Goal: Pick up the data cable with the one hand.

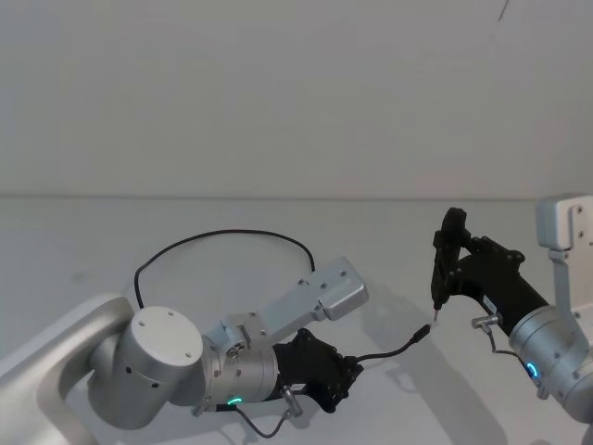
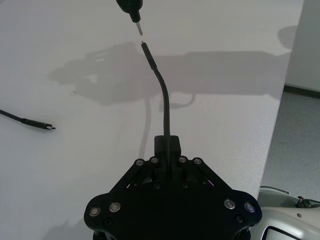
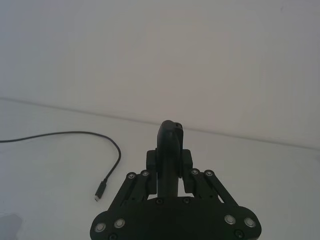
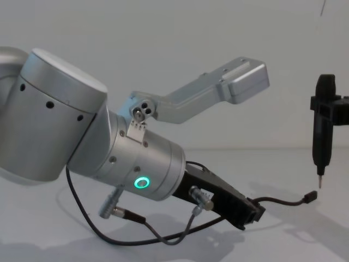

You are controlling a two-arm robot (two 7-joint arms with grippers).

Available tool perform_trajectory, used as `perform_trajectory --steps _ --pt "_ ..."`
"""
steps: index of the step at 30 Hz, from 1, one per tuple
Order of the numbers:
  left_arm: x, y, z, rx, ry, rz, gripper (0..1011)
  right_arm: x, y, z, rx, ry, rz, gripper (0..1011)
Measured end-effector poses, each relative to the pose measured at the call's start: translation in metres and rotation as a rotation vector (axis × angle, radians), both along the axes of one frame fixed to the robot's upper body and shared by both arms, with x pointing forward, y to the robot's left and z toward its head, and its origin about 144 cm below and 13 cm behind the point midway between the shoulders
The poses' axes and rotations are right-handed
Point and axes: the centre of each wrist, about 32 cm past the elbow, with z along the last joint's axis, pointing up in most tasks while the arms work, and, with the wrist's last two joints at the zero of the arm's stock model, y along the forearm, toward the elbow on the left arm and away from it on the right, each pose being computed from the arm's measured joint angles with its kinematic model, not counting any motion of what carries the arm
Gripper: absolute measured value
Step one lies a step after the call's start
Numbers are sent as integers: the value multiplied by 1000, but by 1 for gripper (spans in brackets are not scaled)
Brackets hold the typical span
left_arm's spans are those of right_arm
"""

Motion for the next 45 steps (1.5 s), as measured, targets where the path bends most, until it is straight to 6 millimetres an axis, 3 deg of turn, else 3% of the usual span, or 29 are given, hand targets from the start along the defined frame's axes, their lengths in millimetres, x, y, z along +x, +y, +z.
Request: perform_trajectory --steps 45 --pt "0 0 0 0 0 0 43 4 -5 -3 31 24 28 279"
